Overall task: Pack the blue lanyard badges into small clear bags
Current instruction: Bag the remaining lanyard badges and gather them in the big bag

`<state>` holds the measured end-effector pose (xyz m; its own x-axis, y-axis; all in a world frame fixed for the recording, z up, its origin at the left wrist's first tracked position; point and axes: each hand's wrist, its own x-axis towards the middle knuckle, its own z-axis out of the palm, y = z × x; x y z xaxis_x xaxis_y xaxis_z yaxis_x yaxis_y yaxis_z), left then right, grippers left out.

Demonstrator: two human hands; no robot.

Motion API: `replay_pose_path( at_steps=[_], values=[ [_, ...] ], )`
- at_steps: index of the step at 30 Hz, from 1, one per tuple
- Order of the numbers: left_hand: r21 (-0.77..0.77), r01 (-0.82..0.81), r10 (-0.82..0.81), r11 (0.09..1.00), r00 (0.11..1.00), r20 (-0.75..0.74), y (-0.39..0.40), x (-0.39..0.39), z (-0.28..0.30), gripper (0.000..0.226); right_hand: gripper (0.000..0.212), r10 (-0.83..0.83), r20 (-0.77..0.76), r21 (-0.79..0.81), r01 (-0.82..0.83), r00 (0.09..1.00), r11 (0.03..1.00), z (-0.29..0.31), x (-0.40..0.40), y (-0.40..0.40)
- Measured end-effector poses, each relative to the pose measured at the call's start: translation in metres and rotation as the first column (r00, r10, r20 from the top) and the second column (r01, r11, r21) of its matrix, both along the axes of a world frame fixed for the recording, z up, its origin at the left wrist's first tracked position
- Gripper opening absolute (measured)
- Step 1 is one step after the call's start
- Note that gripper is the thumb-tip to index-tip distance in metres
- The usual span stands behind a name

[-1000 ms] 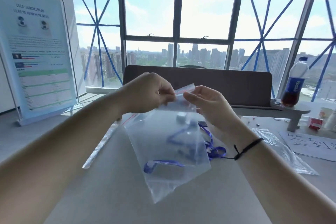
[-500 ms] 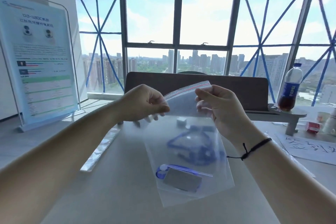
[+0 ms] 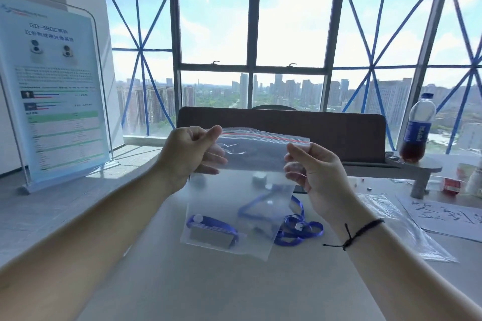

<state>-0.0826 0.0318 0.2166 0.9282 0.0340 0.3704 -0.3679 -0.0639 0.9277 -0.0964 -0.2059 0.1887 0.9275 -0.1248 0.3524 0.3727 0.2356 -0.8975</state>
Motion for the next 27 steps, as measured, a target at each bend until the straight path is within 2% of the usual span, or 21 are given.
replay_pose_path(
  at_steps=[3,6,8,9,10,12,14,15,17,18,20,22,24,27],
  values=[
    [-0.064,-0.073,0.074,0.995,0.997,0.020,0.002,0.007,-0.006,0.035,0.014,-0.011,-0.009,0.018,0.011,1.000,1.000,-0.001,0.002,0.002],
    [-0.083,-0.044,0.050,0.996,0.997,0.065,0.007,0.008,-0.008,0.025,0.013,-0.038,-0.021,0.028,0.038,0.999,0.999,-0.003,0.004,0.001],
    [-0.044,-0.057,0.061,0.997,0.993,0.099,0.007,0.005,-0.008,0.027,0.013,-0.042,-0.020,0.016,0.042,0.999,0.999,-0.004,0.004,0.000],
    [0.031,-0.119,0.113,0.992,0.982,0.154,0.006,0.004,-0.008,0.027,0.013,-0.039,-0.018,0.011,0.039,0.999,0.999,-0.005,0.003,0.000],
    [0.142,-0.228,0.188,0.963,0.949,0.254,0.007,0.003,-0.009,0.027,0.013,-0.035,-0.015,0.009,0.035,0.999,0.999,-0.005,0.002,0.000],
    [0.331,-0.465,0.251,0.821,0.815,0.522,0.011,0.004,-0.010,0.024,0.015,-0.040,-0.004,0.007,0.040,0.999,0.999,-0.005,0.001,0.002],
    [0.416,-0.584,0.187,0.697,0.708,0.681,0.016,0.004,-0.012,0.020,0.017,-0.070,0.015,-0.009,0.070,0.997,0.998,-0.006,0.000,0.002],
    [0.432,-0.601,0.161,0.672,0.689,0.707,0.018,0.004,-0.013,0.020,0.017,-0.090,0.025,-0.017,0.090,0.996,0.996,-0.007,0.000,0.002],
    [0.428,-0.580,0.154,0.693,0.698,0.699,0.016,0.002,-0.013,0.020,0.016,-0.122,0.034,-0.021,0.123,0.992,0.992,-0.007,0.000,0.000],
    [0.406,-0.528,0.162,0.746,0.735,0.658,0.013,-0.001,-0.012,0.020,0.016,-0.130,0.033,-0.018,0.131,0.991,0.991,-0.008,0.000,-0.001],
    [0.307,-0.371,0.182,0.877,0.845,0.503,0.007,-0.002,-0.008,0.021,0.016,-0.138,0.031,-0.016,0.139,0.990,0.990,-0.009,0.001,-0.002],
    [0.158,-0.254,0.186,0.954,0.918,0.349,0.003,-0.003,-0.005,0.024,0.017,-0.135,0.035,-0.014,0.136,0.990,0.991,-0.009,0.001,-0.002],
    [0.110,-0.271,0.224,0.956,0.921,0.320,0.004,-0.001,-0.005,0.028,0.017,-0.124,0.040,-0.004,0.124,0.992,0.992,-0.009,0.002,0.000],
    [0.128,-0.316,0.250,0.940,0.894,0.372,0.007,0.001,-0.007,0.031,0.016,-0.110,0.041,0.004,0.110,0.993,0.994,-0.008,0.002,0.001]
  ],
)
